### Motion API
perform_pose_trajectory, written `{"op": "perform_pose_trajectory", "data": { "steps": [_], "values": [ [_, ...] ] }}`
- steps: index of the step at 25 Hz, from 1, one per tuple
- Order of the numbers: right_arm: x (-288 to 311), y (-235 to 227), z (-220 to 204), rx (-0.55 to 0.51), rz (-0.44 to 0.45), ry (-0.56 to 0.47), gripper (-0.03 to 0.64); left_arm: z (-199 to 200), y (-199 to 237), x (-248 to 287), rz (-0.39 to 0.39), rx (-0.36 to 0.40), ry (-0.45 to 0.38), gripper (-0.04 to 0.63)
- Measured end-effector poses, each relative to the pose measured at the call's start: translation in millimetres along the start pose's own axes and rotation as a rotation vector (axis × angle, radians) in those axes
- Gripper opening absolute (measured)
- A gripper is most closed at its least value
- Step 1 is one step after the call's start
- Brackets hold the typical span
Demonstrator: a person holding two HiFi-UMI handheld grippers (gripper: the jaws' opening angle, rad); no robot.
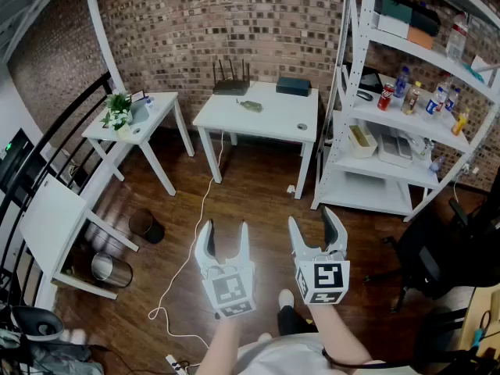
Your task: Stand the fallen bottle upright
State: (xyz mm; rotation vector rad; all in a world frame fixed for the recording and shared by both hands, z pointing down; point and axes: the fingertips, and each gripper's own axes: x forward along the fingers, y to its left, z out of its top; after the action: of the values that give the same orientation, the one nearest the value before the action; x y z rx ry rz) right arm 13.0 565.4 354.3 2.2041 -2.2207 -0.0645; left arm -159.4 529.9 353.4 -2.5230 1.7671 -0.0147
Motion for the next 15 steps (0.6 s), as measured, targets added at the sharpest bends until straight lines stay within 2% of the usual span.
{"op": "perform_pose_trajectory", "data": {
  "steps": [5, 10, 15],
  "values": [
    [79.1, -44.2, 3.2, -0.001, 0.096, 0.014, 0.278, 4.1, -22.6, 76.4, 0.027, 0.013, 0.005, 0.298],
    [152.5, -49.5, 18.7, -0.041, 0.199, -0.022, 0.278, 16.1, -16.0, 152.8, 0.062, 0.020, -0.015, 0.298],
    [211.3, -78.9, -11.2, -0.035, 0.215, 0.000, 0.278, -9.0, -19.3, 212.9, 0.089, 0.004, -0.002, 0.298]
  ]
}}
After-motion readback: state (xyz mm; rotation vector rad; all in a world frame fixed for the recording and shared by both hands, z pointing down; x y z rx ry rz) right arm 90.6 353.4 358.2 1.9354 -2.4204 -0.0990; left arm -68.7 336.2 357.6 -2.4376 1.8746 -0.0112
